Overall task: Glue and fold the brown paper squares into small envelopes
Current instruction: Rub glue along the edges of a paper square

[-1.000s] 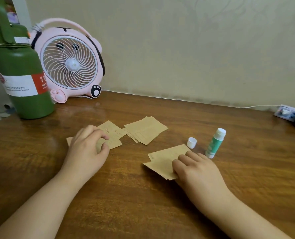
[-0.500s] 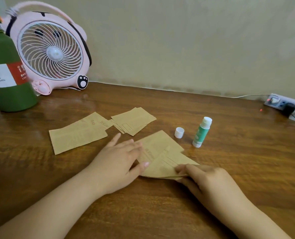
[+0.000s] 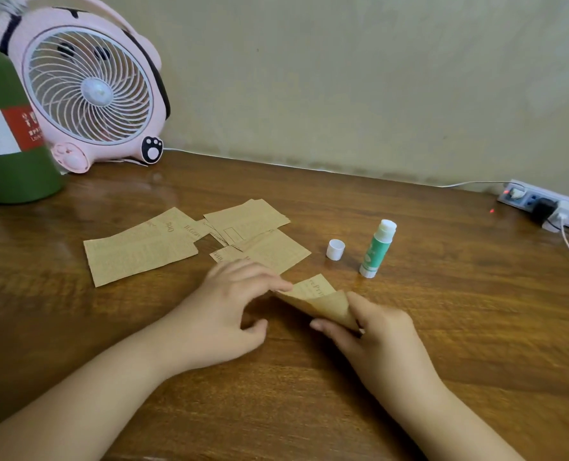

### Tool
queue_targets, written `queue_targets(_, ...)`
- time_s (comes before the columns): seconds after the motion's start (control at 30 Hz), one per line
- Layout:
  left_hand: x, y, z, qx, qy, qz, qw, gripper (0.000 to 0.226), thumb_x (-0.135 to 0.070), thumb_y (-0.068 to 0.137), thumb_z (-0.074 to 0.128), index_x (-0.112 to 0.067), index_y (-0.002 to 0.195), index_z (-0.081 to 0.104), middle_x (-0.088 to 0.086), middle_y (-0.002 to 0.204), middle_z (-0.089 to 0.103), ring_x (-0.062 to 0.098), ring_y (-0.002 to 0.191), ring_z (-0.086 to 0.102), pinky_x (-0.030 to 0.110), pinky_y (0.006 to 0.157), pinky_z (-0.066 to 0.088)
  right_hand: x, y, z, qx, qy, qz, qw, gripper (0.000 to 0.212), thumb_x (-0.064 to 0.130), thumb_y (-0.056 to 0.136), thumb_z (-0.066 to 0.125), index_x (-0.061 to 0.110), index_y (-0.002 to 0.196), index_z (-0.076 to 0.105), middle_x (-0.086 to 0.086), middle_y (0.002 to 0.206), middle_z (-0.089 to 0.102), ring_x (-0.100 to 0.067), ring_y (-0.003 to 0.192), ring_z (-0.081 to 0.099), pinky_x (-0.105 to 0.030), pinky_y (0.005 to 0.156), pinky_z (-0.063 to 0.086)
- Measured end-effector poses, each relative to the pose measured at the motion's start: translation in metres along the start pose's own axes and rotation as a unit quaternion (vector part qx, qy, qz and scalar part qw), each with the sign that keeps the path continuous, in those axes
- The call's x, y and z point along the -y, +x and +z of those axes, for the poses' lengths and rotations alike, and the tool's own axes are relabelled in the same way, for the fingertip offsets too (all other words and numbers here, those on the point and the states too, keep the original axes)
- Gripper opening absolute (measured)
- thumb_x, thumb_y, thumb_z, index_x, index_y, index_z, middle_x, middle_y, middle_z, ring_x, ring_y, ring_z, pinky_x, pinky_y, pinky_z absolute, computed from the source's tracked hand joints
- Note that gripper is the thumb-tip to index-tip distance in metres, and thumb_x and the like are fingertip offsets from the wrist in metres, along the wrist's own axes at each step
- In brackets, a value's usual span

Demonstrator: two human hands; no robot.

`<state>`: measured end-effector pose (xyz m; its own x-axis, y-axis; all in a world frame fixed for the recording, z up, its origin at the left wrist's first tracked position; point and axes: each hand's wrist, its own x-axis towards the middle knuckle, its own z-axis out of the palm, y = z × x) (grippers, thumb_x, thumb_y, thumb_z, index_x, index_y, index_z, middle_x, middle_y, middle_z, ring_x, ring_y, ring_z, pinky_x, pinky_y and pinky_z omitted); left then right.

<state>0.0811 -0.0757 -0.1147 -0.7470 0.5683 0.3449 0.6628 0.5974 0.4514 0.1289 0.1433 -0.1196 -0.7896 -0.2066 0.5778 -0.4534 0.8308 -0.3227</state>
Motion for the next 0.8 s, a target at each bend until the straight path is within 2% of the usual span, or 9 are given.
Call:
queue_targets(0.1,0.002,0.007,0.000,-0.062,0.070,0.037,0.995,0.026,-0.006,0.070,0.075,-0.026,0.083,0.066,-0.021,0.083,0.059,0.004,0.085,0.055,0.030,0.086,0.046,0.001,-0.001,-0.005,-0.006,0.074,-0.020,0.997,0.024,0.050,0.078,0.059,0.031,0.072,0.046,0.038,0.073,0.048,0.016,0.068,0.053,-0.005,0.056,0.042)
queue_targets(0.17,0.011,0.011,-0.010,-0.121,0.117,0.036,0.985,0.026,0.009,0.062,0.068,-0.015,0.073,0.065,-0.008,0.073,0.062,0.014,0.072,0.057,0.029,0.071,0.046,0.002,-0.003,-0.007,0.009,0.066,-0.057,0.996,0.019,0.044,0.079,0.062,0.031,0.076,0.049,0.038,0.079,0.050,0.020,0.074,0.052,0.000,0.061,0.040)
queue_targets(0.23,0.026,0.015,-0.021,-0.148,0.188,0.019,0.971,0.024,0.011,0.061,0.059,-0.010,0.072,0.064,-0.002,0.072,0.062,0.021,0.070,0.059,0.029,0.074,0.041,0.000,-0.005,-0.008,0.023,0.029,-0.086,0.996,0.013,0.035,0.081,0.066,0.026,0.084,0.056,0.025,0.087,0.064,0.008,0.075,0.060,-0.008,0.062,0.049)
queue_targets(0.37,0.054,0.017,-0.020,-0.051,0.279,-0.062,0.957,0.029,0.010,0.075,0.058,-0.015,0.083,0.069,-0.002,0.090,0.070,0.027,0.091,0.063,0.041,0.098,0.035,-0.004,-0.007,-0.003,0.107,-0.065,-0.065,0.990,0.025,0.024,0.075,0.062,0.024,0.100,0.066,0.013,0.102,0.070,-0.009,0.088,0.068,-0.030,0.065,0.058)
queue_targets(0.5,0.049,0.014,-0.017,0.000,0.286,-0.169,0.943,0.044,-0.007,0.090,0.046,-0.031,0.124,0.060,-0.011,0.149,0.037,0.012,0.142,0.022,0.042,0.114,-0.008,0.001,-0.007,-0.006,0.224,0.023,-0.009,0.974,0.067,0.071,0.074,0.051,0.034,0.130,0.054,0.027,0.138,0.042,0.011,0.130,0.033,-0.013,0.106,0.029)
queue_targets(0.6,0.029,0.009,-0.015,-0.069,0.212,-0.088,0.971,0.037,-0.019,0.088,0.046,-0.025,0.119,0.065,-0.005,0.141,0.049,0.017,0.137,0.034,0.051,0.116,0.002,0.002,-0.007,-0.014,0.253,0.059,-0.016,0.966,0.076,0.078,0.072,0.046,0.033,0.133,0.050,0.028,0.140,0.037,0.014,0.133,0.021,-0.010,0.108,0.017)
queue_targets(0.67,0.006,0.007,-0.012,-0.068,0.105,-0.015,0.992,0.036,-0.033,0.088,0.041,-0.024,0.112,0.068,-0.011,0.121,0.061,0.008,0.120,0.048,0.037,0.112,0.029,0.001,-0.005,-0.017,0.148,0.079,0.003,0.986,0.049,0.066,0.080,0.051,0.029,0.108,0.064,0.020,0.117,0.058,0.006,0.116,0.045,-0.010,0.098,0.032)
queue_targets(0.73,-0.021,0.004,-0.004,0.009,0.024,0.022,0.999,0.041,-0.044,0.089,0.040,-0.028,0.120,0.062,-0.020,0.123,0.054,-0.007,0.117,0.039,0.008,0.104,0.024,-0.008,0.002,-0.020,-0.067,0.060,0.074,0.993,0.022,0.042,0.084,0.058,0.020,0.083,0.057,0.009,0.086,0.055,0.000,0.086,0.050,-0.009,0.077,0.036)
queue_targets(0.8,-0.034,0.001,0.011,0.046,0.002,0.051,0.998,0.058,-0.055,0.083,0.030,-0.030,0.129,0.055,-0.023,0.132,0.046,-0.012,0.122,0.029,0.002,0.101,0.016,-0.022,0.015,-0.025,-0.184,0.051,0.195,0.962,0.021,0.025,0.082,0.066,0.015,0.089,0.048,0.003,0.088,0.048,-0.005,0.081,0.046,-0.013,0.075,0.037)
